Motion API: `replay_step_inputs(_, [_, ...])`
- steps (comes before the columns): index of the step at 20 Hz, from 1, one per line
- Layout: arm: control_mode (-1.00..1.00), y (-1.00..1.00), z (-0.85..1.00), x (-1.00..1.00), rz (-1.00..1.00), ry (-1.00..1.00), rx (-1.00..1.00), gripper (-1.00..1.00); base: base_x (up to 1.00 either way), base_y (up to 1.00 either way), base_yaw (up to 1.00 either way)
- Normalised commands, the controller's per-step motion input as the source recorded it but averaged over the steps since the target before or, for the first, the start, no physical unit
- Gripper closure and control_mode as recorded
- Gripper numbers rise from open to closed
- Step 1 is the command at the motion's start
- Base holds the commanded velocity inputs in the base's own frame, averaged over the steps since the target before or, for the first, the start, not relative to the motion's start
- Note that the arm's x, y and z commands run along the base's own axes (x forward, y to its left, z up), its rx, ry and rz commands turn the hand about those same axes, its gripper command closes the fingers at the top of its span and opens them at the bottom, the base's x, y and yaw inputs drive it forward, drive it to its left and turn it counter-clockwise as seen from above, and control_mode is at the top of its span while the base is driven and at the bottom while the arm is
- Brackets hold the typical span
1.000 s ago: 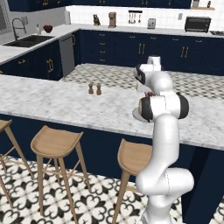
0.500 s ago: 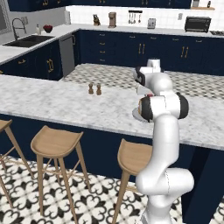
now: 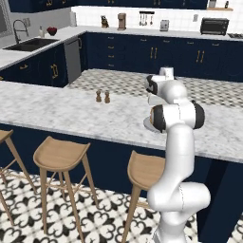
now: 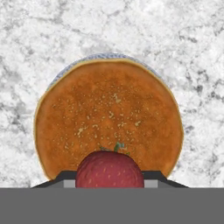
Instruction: Take the strawberry from the fridge and place it on top of the pancake, located on the dining counter.
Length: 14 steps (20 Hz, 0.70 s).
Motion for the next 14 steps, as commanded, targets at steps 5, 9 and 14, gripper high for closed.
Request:
replay_step_inputs(5, [-1.0, 0.0, -0.3, -0.01, 0.0, 0.0, 0.0, 1.0, 0.0, 0.0, 0.0])
replay_step_inputs(9, [-1.0, 0.0, -0.26, -0.06, 0.0, 0.0, 0.0, -1.0, 0.0, 0.0, 0.0])
replay_step_inputs(14, [-1.0, -0.03, -0.2, -0.13, 0.0, 0.0, 0.0, -1.0, 0.0, 0.0, 0.0])
